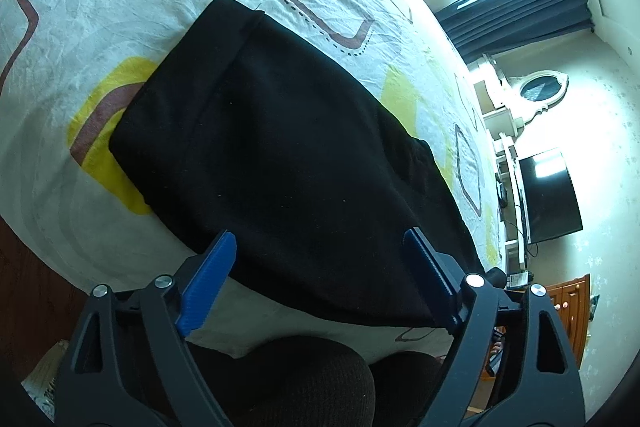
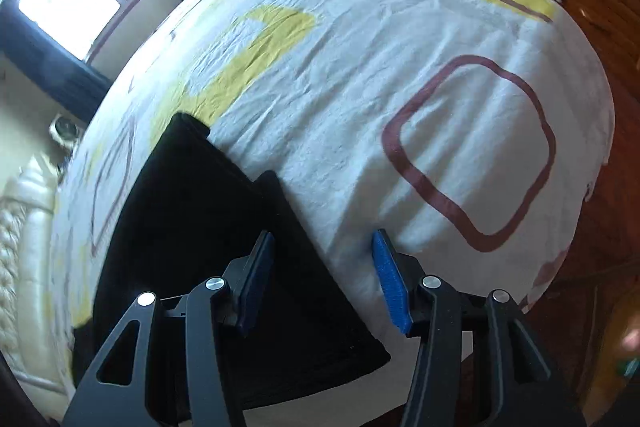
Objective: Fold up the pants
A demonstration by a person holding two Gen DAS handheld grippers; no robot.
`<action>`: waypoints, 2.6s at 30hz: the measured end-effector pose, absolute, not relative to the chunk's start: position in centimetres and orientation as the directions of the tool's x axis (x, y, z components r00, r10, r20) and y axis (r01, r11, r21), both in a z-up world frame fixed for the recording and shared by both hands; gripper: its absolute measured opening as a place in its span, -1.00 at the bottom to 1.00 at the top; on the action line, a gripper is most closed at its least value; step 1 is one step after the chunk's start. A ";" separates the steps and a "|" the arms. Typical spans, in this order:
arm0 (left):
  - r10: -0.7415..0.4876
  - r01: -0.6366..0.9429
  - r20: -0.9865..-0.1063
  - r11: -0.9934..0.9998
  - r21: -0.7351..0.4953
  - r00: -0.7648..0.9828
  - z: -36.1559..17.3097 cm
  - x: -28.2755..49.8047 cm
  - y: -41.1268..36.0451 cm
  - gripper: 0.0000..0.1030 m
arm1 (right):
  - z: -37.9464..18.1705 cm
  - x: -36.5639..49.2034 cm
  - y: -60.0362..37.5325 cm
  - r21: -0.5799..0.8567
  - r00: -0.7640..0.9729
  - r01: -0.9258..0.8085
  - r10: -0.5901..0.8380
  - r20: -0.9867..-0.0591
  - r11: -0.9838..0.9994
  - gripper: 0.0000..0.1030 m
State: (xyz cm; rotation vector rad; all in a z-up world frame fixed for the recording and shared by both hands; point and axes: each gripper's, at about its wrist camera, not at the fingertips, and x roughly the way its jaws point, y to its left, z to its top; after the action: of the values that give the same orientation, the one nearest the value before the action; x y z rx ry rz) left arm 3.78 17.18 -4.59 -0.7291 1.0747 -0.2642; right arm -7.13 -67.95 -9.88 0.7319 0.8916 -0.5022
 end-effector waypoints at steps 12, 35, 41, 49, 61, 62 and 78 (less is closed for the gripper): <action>-0.530 -0.158 -0.703 0.734 -0.660 0.474 -4.5 5.3 12.3 0.69 | -3.4 -2.1 -64.2 -0.091 0.513 0.449 -0.340 -0.789 0.889 -0.76; -0.556 -0.096 -0.692 0.744 -0.662 0.461 -5.1 5.9 12.2 0.81 | -9.8 -5.0 -68.9 0.713 0.781 0.573 -0.004 -0.625 0.406 -0.11; -0.557 -0.109 -0.694 0.739 -0.665 0.457 -5.1 5.9 11.9 0.82 | -10.3 -3.1 -69.2 0.734 0.788 0.570 0.008 -0.616 0.368 -0.41; -0.552 -0.105 -0.695 0.744 -0.660 0.461 -4.9 5.9 11.5 0.82 | -5.4 -6.3 -68.7 0.796 0.874 0.448 -0.013 -0.485 0.406 -0.89; -0.548 -0.103 -0.698 0.748 -0.656 0.461 -4.8 5.8 11.5 0.82 | -11.3 -14.7 -70.1 0.787 0.815 0.567 -0.027 -0.579 0.244 -0.88; -0.546 -0.102 -0.699 0.750 -0.654 0.462 -4.8 5.8 11.4 0.82 | -11.4 -14.7 -69.9 0.808 0.834 0.541 -0.022 -0.552 0.234 -0.83; -0.543 -0.099 -0.699 0.753 -0.651 0.465 -4.7 5.6 11.0 0.88 | -9.7 -11.9 -67.6 0.810 0.845 0.517 -0.014 -0.534 0.276 -0.90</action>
State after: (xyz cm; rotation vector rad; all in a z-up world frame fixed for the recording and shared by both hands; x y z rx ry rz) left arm 5.61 11.05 -4.75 -0.6933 1.0708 -0.3018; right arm -11.94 -67.61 -9.70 1.2506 0.4734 -0.3749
